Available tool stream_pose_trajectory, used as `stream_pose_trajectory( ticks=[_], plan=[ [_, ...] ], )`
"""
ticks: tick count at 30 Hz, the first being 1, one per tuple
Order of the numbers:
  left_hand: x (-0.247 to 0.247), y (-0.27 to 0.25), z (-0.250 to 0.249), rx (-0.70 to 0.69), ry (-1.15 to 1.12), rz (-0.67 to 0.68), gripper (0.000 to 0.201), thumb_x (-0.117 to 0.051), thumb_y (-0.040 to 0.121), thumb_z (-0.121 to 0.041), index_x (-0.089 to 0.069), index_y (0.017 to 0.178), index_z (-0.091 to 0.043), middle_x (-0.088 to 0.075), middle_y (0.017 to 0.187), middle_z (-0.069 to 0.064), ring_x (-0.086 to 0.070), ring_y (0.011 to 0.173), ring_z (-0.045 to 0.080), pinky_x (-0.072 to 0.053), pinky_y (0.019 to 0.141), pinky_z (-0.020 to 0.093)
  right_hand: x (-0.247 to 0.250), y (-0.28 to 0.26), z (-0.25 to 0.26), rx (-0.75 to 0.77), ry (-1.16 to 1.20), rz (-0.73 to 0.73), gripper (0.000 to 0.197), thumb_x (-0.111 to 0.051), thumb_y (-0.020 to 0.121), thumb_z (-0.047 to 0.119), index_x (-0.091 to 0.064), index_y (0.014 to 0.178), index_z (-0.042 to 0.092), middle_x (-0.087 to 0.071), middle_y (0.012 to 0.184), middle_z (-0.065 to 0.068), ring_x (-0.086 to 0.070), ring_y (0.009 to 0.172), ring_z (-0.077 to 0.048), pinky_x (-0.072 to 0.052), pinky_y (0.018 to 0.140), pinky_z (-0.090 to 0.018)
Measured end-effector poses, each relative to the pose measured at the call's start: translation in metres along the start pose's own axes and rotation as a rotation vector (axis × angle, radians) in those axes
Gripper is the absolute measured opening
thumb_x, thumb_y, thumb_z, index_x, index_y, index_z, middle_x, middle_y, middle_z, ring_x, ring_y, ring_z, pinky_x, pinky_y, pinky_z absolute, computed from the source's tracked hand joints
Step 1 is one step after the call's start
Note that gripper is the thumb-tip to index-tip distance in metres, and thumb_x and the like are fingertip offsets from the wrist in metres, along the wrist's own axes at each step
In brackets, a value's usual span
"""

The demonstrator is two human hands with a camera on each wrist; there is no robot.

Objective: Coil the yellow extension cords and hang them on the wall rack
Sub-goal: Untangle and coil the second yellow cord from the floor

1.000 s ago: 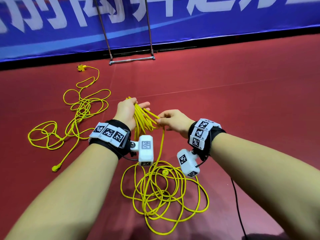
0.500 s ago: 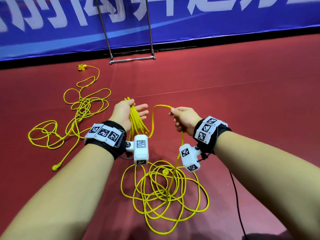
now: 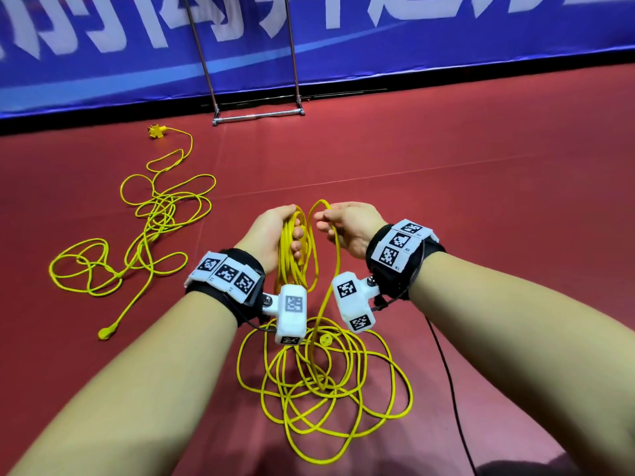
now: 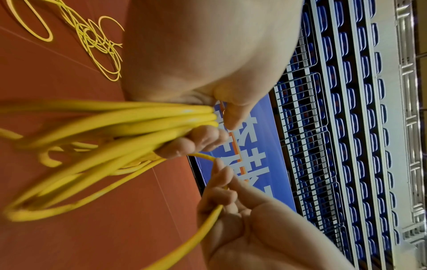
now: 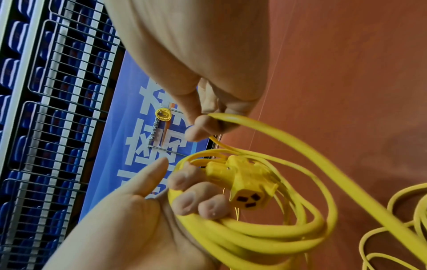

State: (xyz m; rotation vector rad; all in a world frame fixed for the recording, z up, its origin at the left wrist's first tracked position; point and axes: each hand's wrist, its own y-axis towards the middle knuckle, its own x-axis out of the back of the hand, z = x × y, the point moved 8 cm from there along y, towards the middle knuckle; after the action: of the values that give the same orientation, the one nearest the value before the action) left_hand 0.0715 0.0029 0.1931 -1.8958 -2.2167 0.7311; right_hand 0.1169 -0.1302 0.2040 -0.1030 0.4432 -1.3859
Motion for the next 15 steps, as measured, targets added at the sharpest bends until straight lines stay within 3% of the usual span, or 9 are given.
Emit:
stream_pose_trajectory(
  ticks=[4, 7, 10, 15],
  plan=[
    [-0.006, 0.001, 0.004, 0.025, 0.033, 0.021, 0.040, -0.036, 0.100, -0.043, -0.045, 0.072, -0.017, -0.043, 0.056, 0.001, -0.036, 0.039, 0.018, -0.034, 0.048, 0.023, 0.000, 0.003, -0.002, 0.031, 0.042, -0.033, 0.015, -0.052, 0.094, -0.006, -0.052, 0.089, 0.008, -0.057, 0.068, -0.012, -0.052, 0.048, -0.013, -0.038, 0.038, -0.018],
    [-0.008, 0.000, 0.004, 0.026, 0.029, -0.005, 0.042, -0.034, 0.102, -0.043, -0.047, 0.074, -0.014, -0.046, 0.057, 0.003, -0.041, 0.042, 0.019, -0.036, 0.050, 0.025, -0.006, -0.003, 0.000, 0.035, -0.026, 0.031, 0.012, -0.052, 0.095, -0.004, -0.055, 0.098, 0.008, -0.057, 0.068, -0.010, -0.053, 0.045, -0.011, -0.037, 0.039, -0.017],
    [-0.006, 0.002, 0.004, 0.018, 0.033, -0.056, 0.045, -0.033, 0.102, -0.044, -0.048, 0.074, -0.012, -0.049, 0.061, 0.006, -0.046, 0.046, 0.021, -0.039, 0.051, 0.028, -0.018, -0.011, 0.001, 0.021, -0.096, 0.119, 0.024, -0.045, 0.089, -0.014, -0.057, 0.103, 0.000, -0.056, 0.068, -0.013, -0.053, 0.045, -0.013, -0.042, 0.040, -0.020],
    [-0.006, 0.002, 0.010, 0.045, -0.014, -0.062, 0.045, -0.032, 0.102, -0.048, -0.050, 0.077, -0.015, -0.047, 0.050, 0.004, -0.046, 0.042, 0.020, -0.038, 0.053, 0.026, -0.029, -0.024, 0.003, 0.043, -0.294, 0.215, 0.026, -0.045, 0.084, -0.019, -0.061, 0.093, 0.000, -0.056, 0.065, -0.017, -0.052, 0.045, -0.018, -0.049, 0.045, -0.024]
  ],
)
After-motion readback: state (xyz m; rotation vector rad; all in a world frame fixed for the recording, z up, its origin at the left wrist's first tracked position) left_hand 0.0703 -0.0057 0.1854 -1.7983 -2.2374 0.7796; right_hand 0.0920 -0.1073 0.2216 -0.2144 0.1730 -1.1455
